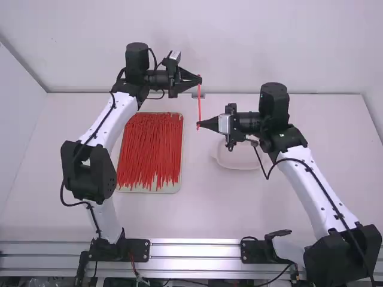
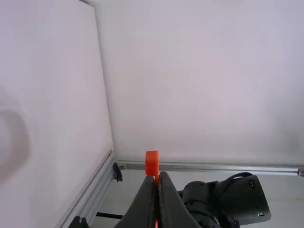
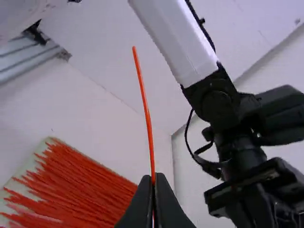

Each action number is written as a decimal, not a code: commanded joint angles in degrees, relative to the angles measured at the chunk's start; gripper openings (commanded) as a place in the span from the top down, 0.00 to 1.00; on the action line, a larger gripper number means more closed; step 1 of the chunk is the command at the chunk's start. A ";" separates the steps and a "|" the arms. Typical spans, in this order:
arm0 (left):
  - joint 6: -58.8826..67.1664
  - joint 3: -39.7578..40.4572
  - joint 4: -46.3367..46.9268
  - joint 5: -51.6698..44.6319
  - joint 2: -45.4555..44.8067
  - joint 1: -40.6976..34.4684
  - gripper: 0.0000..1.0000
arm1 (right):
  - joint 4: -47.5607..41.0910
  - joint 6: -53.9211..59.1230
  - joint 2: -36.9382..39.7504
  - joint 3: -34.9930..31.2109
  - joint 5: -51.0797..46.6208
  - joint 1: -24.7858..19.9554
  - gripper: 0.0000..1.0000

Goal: Fasten the cable tie

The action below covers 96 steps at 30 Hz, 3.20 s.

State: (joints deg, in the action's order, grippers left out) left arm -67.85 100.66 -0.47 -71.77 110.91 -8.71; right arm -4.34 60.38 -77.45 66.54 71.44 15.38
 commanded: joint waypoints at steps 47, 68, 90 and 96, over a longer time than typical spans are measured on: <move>48.26 1.60 -28.50 -13.66 -0.13 -1.64 0.98 | 27.39 -107.71 -2.82 2.91 -3.43 -1.77 1.00; 50.82 1.60 -38.25 -17.79 -0.13 -2.23 0.98 | 18.38 -106.86 -2.82 2.78 -3.80 -0.59 1.00; 50.77 1.60 -42.40 -17.92 -0.13 -3.37 0.98 | 18.47 -107.06 -2.82 2.78 -7.02 -0.72 1.00; 50.77 1.60 -44.37 -17.92 -0.13 -3.72 0.98 | 18.64 -107.08 -2.82 2.78 -6.75 -1.64 1.00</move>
State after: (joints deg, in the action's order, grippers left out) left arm -17.69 100.66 -44.14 -88.95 110.91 -12.12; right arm 14.00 -46.50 -80.51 67.53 64.36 14.33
